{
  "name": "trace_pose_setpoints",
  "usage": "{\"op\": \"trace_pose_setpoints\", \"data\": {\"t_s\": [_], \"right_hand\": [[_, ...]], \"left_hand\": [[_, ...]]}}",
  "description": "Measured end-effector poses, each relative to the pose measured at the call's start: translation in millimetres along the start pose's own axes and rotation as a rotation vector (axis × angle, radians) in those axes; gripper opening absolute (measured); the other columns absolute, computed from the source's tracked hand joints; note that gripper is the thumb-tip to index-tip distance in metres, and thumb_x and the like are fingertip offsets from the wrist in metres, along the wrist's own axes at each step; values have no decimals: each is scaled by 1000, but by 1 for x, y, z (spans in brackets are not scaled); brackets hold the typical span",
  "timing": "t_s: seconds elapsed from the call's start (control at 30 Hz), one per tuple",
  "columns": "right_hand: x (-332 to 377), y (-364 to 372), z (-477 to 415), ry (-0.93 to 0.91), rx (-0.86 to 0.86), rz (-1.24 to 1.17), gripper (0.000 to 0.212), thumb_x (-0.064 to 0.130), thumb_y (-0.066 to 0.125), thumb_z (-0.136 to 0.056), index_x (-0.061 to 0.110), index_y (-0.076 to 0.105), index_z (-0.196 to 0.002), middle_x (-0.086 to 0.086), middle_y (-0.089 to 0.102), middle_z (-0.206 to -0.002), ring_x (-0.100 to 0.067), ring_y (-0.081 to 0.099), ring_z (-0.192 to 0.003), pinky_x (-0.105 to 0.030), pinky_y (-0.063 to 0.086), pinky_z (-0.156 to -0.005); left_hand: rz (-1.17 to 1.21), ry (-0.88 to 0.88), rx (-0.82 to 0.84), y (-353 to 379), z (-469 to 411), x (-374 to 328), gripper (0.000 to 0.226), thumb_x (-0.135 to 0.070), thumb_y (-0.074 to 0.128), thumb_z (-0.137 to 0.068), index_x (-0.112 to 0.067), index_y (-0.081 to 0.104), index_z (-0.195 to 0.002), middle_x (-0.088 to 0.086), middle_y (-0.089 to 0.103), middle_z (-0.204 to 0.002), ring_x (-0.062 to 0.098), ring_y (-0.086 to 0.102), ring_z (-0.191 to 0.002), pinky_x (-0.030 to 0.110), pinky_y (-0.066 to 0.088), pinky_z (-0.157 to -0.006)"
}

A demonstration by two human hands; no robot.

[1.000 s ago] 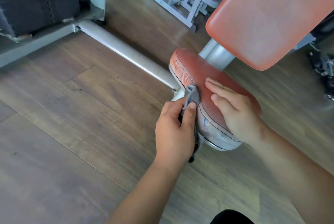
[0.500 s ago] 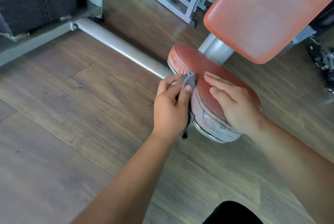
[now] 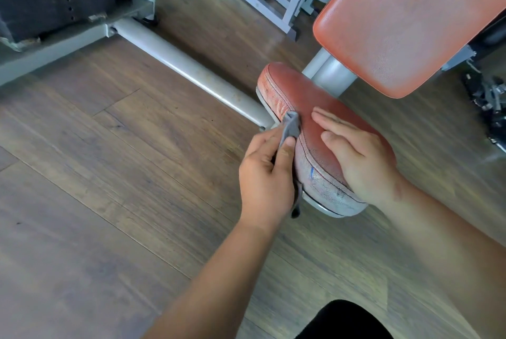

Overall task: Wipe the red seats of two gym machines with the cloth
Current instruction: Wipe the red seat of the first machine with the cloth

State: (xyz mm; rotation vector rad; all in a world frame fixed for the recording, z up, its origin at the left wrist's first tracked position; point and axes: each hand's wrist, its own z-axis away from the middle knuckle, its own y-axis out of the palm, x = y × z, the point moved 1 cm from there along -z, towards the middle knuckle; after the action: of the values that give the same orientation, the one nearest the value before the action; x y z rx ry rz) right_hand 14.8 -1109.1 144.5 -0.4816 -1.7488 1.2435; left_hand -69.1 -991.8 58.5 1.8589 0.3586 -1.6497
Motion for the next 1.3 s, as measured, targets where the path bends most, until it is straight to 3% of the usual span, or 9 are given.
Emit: {"op": "trace_pose_setpoints", "data": {"t_s": [0.3,0.43,0.57,0.73,0.97,1.07,1.13,1.23,1.3], "right_hand": [[3,-1,0,8,2,11,37,14,51,-105,20,63,-140,15,54,-149,10,41,-139,-2,21,-113],[4,-2,2,16,10,11,38,13,51,-105,19,62,-141,13,54,-150,8,42,-140,-6,22,-116],[6,-3,1,20,12,35,38,14,51,-105,18,61,-141,13,54,-150,10,40,-139,-3,20,-115],[6,-2,2,25,1,32,38,15,50,-105,20,62,-141,15,54,-149,12,40,-137,0,20,-111],[7,-3,2,21,11,49,38,16,50,-105,19,61,-142,14,53,-150,13,40,-135,2,19,-110],[6,-3,4,37,-3,28,37,16,51,-105,20,62,-140,17,53,-147,17,39,-133,4,19,-108],[4,-3,4,44,-5,6,37,18,52,-105,21,62,-140,17,53,-148,15,40,-135,-1,21,-112],[0,-1,3,45,-6,-16,40,25,51,-101,22,64,-139,14,55,-149,7,43,-140,-17,24,-122],[1,-1,3,40,-6,-27,41,27,51,-101,21,63,-139,12,55,-149,4,44,-141,-19,25,-123]], "left_hand": [[4,-3,28,0,-19,-4,26,-16,61,-104,-18,77,-125,-14,68,-117,-6,60,-117,14,41,-107],[53,32,92,-7,28,-5,34,-17,54,-107,-23,68,-138,-19,65,-133,5,53,-136,28,39,-117],[-18,47,119,-2,-13,7,42,-31,49,-107,-28,58,-147,-17,58,-148,4,46,-141,39,35,-122],[119,9,145,-2,28,0,37,-16,48,-110,-21,63,-143,-13,58,-148,5,46,-144,36,35,-123],[90,18,190,-5,1,1,35,-17,48,-109,-18,67,-138,-7,63,-144,6,51,-140,40,36,-123],[87,52,38,-21,23,2,35,-12,47,-110,-15,65,-139,-5,62,-143,9,51,-140,39,38,-121],[80,123,-82,-24,32,-4,36,-9,49,-108,-14,63,-141,-3,62,-143,13,53,-139,39,41,-119],[-10,247,-41,-11,56,-14,40,-12,52,-106,-16,58,-146,-2,56,-152,15,48,-144,37,38,-120],[-92,231,-18,-2,73,-7,42,-17,53,-106,-18,56,-148,-8,50,-158,11,43,-147,34,35,-121]]}}
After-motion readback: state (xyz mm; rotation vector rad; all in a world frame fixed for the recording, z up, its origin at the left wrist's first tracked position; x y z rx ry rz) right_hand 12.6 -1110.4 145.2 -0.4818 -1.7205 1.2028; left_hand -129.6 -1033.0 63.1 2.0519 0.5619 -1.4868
